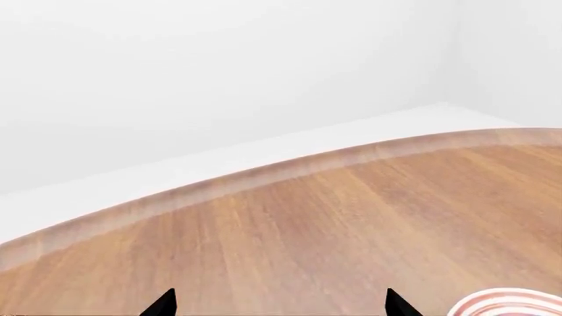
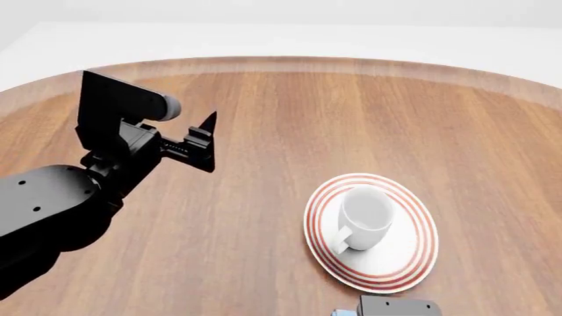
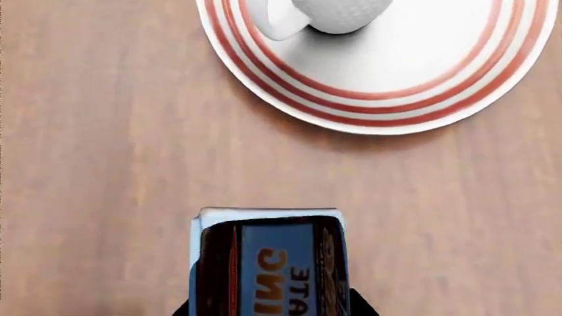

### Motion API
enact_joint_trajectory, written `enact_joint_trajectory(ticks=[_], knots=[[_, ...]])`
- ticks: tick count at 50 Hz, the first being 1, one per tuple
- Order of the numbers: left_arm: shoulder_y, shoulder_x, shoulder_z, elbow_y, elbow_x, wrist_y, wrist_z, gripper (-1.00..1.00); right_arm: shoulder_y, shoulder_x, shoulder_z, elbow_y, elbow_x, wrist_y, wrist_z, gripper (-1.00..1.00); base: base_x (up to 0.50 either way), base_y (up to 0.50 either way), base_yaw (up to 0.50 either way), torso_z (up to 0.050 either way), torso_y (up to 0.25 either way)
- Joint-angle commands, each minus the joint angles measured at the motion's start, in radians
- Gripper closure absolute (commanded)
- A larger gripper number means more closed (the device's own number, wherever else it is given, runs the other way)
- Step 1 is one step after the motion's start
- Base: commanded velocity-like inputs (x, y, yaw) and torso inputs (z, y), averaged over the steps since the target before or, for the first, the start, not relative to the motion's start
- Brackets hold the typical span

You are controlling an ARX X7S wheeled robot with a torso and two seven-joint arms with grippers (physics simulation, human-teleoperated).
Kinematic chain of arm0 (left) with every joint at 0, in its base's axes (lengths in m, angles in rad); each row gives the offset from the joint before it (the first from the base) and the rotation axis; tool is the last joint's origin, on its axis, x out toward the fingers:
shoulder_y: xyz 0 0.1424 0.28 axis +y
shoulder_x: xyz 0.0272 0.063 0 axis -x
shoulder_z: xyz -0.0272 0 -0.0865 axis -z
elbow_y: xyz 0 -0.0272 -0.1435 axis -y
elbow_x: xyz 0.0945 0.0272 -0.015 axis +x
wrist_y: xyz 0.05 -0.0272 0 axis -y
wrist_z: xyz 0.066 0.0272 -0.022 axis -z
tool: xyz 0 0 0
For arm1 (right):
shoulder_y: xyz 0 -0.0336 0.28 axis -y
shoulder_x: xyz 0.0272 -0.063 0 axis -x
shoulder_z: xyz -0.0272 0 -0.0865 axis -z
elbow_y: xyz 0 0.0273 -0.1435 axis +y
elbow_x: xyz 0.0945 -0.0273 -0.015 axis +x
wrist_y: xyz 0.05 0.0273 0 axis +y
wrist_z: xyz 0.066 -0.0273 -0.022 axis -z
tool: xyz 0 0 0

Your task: Pick up the white mug and put it on the plate, and put the chocolate pudding to the right of the plate.

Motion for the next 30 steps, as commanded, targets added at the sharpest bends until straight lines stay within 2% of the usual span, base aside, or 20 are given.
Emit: enact_joint_trajectory(ticks=[1, 22, 30], knots=[[0.002, 0.019, -0.030, -0.003, 0.011, 0.010, 0.014, -1.00, 0.001, -0.023, 0.013, 0.015, -0.053, -0.006, -0.055, 1.00, 0.00, 0.00, 0.00, 0.000, 0.000], [0.007, 0.021, -0.033, -0.004, 0.013, 0.010, 0.016, -1.00, 0.021, -0.014, 0.014, -0.011, -0.088, 0.003, -0.063, 1.00, 0.00, 0.00, 0.00, 0.000, 0.000], [0.005, 0.021, -0.034, -0.005, 0.011, 0.006, 0.016, -1.00, 0.072, 0.036, 0.059, -0.150, 0.002, -0.001, 0.009, 1.00, 0.00, 0.00, 0.00, 0.000, 0.000]])
